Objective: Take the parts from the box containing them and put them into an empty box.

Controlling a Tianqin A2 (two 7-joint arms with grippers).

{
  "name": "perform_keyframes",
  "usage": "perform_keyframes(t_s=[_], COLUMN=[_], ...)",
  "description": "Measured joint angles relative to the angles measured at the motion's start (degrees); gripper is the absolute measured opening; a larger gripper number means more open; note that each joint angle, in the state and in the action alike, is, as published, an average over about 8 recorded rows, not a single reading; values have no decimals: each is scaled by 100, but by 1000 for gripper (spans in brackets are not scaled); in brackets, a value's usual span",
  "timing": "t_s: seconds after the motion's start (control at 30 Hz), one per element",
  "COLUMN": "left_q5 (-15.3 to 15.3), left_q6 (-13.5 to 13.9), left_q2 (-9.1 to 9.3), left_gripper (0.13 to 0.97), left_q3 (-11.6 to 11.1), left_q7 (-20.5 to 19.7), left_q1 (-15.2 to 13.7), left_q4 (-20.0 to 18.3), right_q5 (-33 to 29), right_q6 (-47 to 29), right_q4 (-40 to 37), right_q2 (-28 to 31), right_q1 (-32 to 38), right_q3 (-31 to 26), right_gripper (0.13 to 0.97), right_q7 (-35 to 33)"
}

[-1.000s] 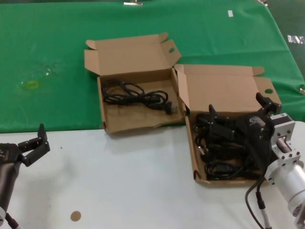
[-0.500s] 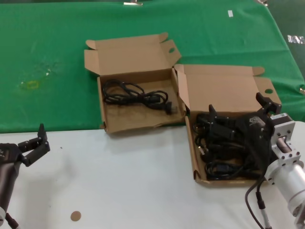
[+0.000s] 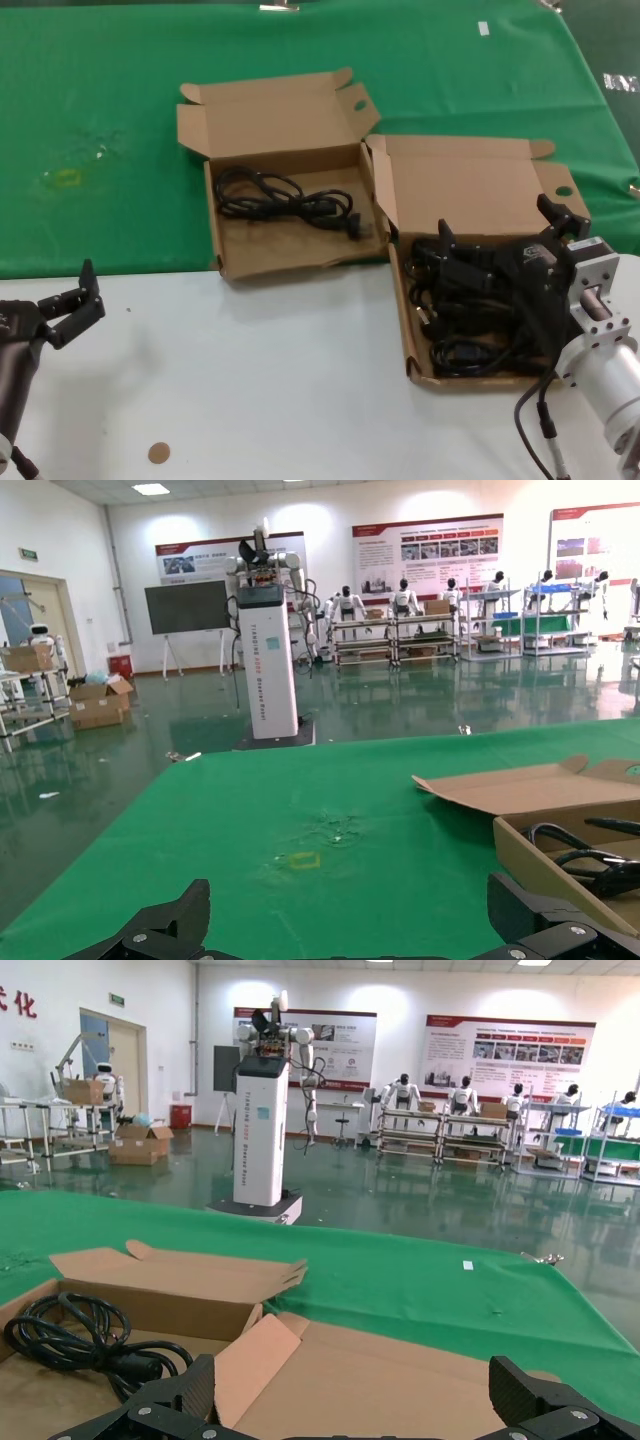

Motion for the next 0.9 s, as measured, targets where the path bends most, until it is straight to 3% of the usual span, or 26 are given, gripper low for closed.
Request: perform_keyframes(t_s=[0.9], left_q5=[0], left_q6=[0], left_q2=[0], left_gripper=[966], left_q3=[0], left_q7=[0], left_q1=[0], left_q4=[0], right_q5=[0], right_q6=[0], right_q4=[0], right_q2=[0], right_q1=[0], right_q3=[0], right_gripper=[966], right_q7=[0])
